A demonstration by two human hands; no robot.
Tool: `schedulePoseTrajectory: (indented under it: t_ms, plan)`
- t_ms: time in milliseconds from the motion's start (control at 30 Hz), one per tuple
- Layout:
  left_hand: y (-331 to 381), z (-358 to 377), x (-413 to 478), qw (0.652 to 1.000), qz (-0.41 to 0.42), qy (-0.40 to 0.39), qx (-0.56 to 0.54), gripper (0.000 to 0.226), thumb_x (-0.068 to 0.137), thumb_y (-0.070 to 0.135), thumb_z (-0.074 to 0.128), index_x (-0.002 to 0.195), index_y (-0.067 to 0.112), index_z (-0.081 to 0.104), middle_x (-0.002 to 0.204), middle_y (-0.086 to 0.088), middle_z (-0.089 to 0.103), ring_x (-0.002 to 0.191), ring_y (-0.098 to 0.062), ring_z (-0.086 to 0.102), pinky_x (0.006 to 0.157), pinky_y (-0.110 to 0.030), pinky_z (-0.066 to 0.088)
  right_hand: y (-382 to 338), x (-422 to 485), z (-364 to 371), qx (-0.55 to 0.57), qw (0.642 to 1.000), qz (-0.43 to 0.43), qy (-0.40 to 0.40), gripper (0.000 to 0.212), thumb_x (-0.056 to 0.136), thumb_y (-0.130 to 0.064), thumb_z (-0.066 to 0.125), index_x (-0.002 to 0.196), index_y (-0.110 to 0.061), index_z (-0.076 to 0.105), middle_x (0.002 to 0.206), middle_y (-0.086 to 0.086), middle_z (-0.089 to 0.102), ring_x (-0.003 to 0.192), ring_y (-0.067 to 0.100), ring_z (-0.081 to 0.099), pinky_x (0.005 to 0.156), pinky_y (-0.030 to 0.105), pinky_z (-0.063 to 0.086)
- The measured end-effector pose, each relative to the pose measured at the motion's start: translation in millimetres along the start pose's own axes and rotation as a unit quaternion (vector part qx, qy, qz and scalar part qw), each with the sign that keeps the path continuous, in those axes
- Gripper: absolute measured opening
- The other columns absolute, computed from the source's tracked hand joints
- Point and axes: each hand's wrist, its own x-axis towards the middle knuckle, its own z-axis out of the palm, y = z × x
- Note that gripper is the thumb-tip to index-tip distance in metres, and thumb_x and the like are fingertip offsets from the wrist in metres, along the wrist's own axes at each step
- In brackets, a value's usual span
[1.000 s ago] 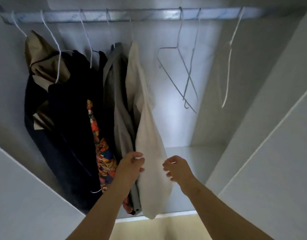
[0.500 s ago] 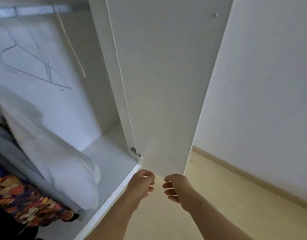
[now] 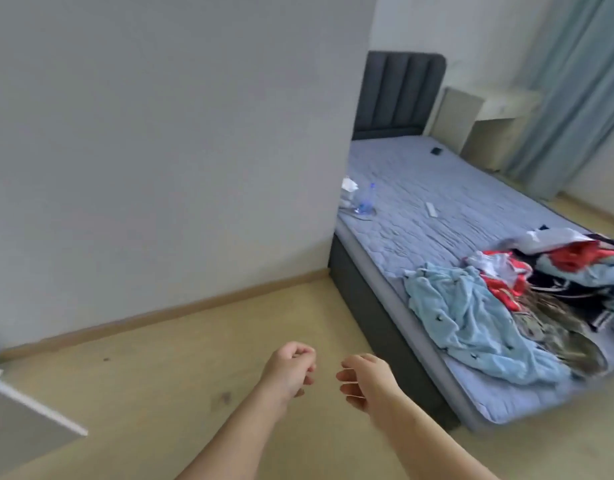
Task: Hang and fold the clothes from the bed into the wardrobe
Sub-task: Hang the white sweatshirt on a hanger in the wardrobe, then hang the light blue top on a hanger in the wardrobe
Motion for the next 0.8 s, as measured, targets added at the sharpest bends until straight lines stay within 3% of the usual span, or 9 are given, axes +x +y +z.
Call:
schedulePoseTrajectory:
  t_ms: [200,333,533,800]
  plan:
    - [50.0,148.0,28.2,0.987,0.026,-0.133,0.085,0.01,0.093,0.019,0.048,0.086,0.021,0.055,0.075,0.004,0.058,0.056,-0.007,0.053,0.047,-0.016,0.036,12.8,21.0,-149.4,0.107,0.988,0.034,0.11,0.011,0.088,-0.008,0.05,0.079,-0.012,0.054,0.059,0.003,0.056,0.041,0.013,0.044,0.042,0.019,0.032]
    - [72.8,217.1,57.0,0.972,0.026,-0.195,0.132,0.012,0.094,0.02,0.048,0.085,0.021,0.055,0.077,0.003,0.058,0.06,-0.008,0.054,0.047,-0.017,0.036,20.6,39.4,-218.8,0.171,0.97,0.07,0.156,0.012,0.09,-0.008,0.048,0.08,-0.011,0.052,0.057,0.004,0.055,0.045,0.015,0.043,0.048,0.019,0.033]
    - [113.2,304.3,133.4,0.96,0.024,-0.229,0.162,0.011,0.094,0.024,0.048,0.087,0.022,0.056,0.078,0.003,0.059,0.061,-0.008,0.055,0.046,-0.016,0.037,2.8,106.9,-301.3,0.218,0.952,0.091,0.195,0.013,0.09,-0.003,0.045,0.079,-0.009,0.049,0.059,0.007,0.049,0.046,0.016,0.038,0.05,0.02,0.027]
    - [189.1,408.1,223.4,0.951,-0.011,-0.247,0.186,0.013,0.096,0.018,0.043,0.088,0.017,0.053,0.075,0.001,0.053,0.055,-0.009,0.046,0.038,-0.013,0.034,-68.8,215.1,-392.6,0.222,0.95,0.101,0.197,0.012,0.09,-0.007,0.048,0.079,-0.01,0.053,0.056,0.004,0.053,0.041,0.013,0.042,0.047,0.018,0.032]
